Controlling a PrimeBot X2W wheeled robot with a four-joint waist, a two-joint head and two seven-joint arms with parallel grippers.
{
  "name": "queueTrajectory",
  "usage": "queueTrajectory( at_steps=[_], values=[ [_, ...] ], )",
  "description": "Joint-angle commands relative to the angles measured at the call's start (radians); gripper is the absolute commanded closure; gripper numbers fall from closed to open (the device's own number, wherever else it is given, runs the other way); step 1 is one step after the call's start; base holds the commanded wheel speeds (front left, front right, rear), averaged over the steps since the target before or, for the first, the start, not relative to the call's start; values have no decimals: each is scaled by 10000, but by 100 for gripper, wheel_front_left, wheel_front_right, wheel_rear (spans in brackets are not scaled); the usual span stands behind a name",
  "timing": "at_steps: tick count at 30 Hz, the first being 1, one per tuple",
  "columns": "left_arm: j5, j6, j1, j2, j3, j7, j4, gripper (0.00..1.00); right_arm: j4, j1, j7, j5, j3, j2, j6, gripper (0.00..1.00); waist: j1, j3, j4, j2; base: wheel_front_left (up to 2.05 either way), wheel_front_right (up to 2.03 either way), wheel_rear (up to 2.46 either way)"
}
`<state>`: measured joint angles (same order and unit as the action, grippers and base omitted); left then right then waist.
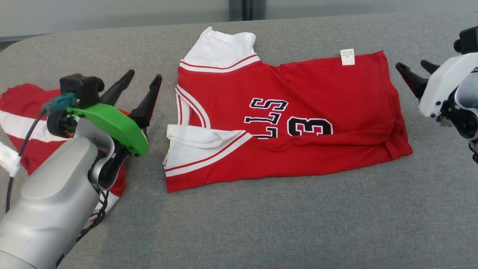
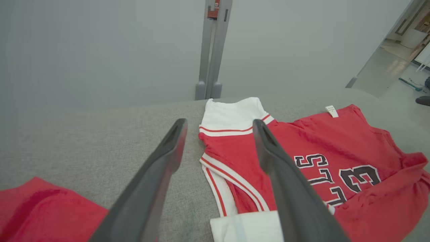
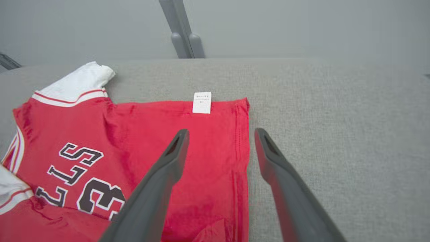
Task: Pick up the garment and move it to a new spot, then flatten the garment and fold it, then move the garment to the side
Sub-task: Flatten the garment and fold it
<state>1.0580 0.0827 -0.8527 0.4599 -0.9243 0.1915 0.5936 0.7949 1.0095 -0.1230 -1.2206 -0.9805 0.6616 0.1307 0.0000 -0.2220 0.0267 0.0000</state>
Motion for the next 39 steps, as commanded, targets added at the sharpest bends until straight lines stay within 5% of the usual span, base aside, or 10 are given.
queueTrajectory(
  at_steps=[1,5,9,15,20,25,30,39],
  values=[
    [73,-177,8,-118,308,350,79,0,-185,-110,807,275,67,-77,0,0,0,205,-28,0,0,0,0],
    [-238,-863,611,-505,1756,747,-222,0,-385,-828,3161,743,307,-207,-1,0,0,525,-26,0,0,0,0],
    [-1787,-1400,1962,-1153,3781,719,-1470,0,-646,-1723,3869,1118,1109,-522,0,0,0,762,-53,0,0,0,0],
    [-5031,-1723,4198,-2219,5829,724,-3490,0,-2824,-4005,3879,4541,5831,-1580,0,0,0,976,-240,0,0,0,0],
    [-6616,-1423,5891,-3309,6861,725,-4337,0,-5481,-6871,3884,7727,8710,-3762,-1,0,0,1114,-382,0,0,0,0],
    [-7393,-894,7040,-3935,7681,726,-4603,0,-6686,-8411,3883,9057,9428,-5066,-1,0,0,1164,-502,0,0,0,0],
    [-7872,-667,7585,-4066,7857,727,-4324,0,-6946,-8882,3884,9269,9698,-5638,0,0,0,1108,-600,0,0,0,0],
    [-7987,-1101,7107,-4081,7495,725,-2879,0,-6898,-8759,3885,9326,9712,-5784,0,0,0,940,-859,0,0,0,0]
  ],
)
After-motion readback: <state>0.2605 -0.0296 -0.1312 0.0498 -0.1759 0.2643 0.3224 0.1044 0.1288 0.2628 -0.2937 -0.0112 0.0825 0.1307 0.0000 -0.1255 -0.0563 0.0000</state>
